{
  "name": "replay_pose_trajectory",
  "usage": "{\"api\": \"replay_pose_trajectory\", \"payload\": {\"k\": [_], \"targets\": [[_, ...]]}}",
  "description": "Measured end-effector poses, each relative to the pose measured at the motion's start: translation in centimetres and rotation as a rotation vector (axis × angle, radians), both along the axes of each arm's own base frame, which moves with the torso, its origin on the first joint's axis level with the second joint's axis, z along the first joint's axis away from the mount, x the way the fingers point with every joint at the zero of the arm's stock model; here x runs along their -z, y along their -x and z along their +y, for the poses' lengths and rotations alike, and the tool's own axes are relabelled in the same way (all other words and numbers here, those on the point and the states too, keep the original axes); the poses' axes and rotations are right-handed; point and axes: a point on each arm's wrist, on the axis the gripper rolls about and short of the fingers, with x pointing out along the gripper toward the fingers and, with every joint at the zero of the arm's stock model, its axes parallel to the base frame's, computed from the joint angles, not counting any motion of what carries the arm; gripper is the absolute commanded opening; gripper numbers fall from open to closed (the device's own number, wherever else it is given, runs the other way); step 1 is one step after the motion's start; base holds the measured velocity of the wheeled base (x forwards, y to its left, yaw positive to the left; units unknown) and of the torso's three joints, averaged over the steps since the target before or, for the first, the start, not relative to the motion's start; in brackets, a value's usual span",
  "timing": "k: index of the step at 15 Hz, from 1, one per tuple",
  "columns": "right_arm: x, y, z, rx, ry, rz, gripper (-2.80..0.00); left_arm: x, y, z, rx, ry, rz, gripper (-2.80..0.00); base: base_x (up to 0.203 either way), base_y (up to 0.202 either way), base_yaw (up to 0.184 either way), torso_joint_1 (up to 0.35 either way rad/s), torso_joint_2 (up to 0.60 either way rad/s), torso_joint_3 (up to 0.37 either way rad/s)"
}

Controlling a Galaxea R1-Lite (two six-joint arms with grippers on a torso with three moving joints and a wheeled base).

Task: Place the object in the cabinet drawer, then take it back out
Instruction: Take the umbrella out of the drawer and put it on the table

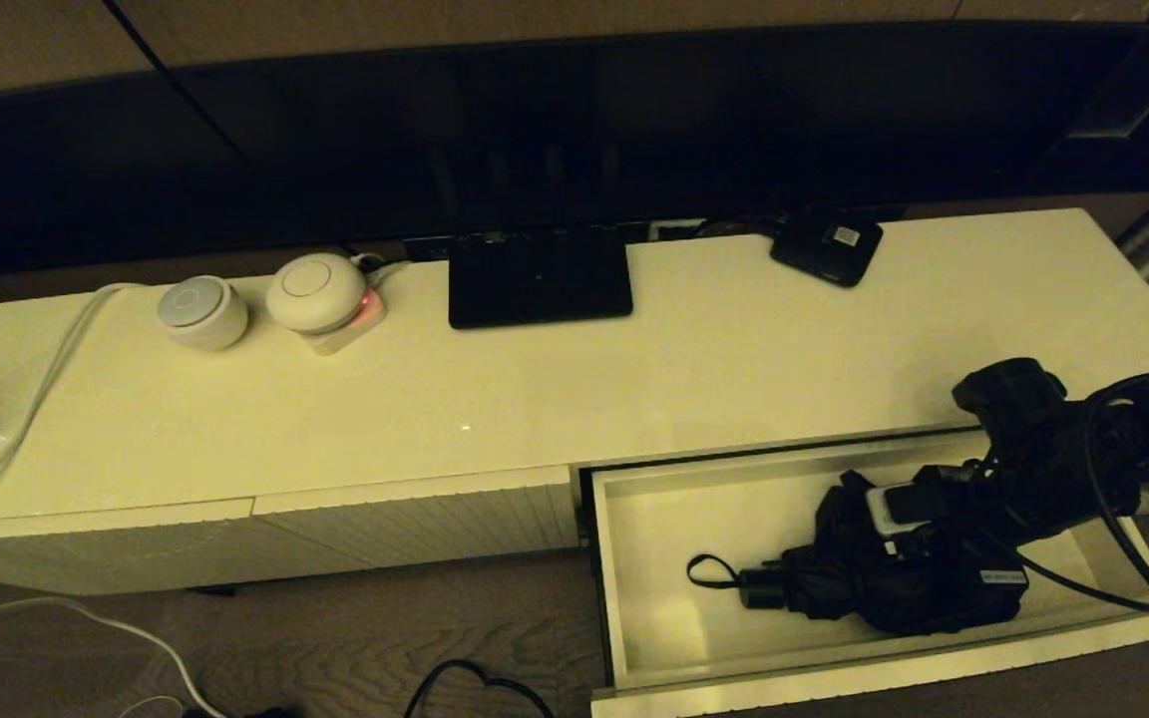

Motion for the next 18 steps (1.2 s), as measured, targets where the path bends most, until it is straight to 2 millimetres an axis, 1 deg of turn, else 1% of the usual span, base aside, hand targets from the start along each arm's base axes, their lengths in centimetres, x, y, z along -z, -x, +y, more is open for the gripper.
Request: {"api": "replay_pose_trajectory", "payload": {"k": [9,15,18], "targets": [[0.1,0.3,0.1,-0.002,-0.001,0.012,-2.8,0.0,0.0,0.0,0.0,0.0,0.0,-2.8,0.0,0.0,0.0,0.0,0.0,0.0],[-0.4,0.7,0.1,-0.001,-0.002,-0.006,-2.8,0.0,0.0,0.0,0.0,0.0,0.0,-2.8,0.0,0.0,0.0,0.0,0.0,0.0],[-1.4,1.4,0.1,-0.002,-0.001,-0.029,-2.8,0.0,0.0,0.0,0.0,0.0,0.0,-2.8,0.0,0.0,0.0,0.0,0.0,0.0]]}}
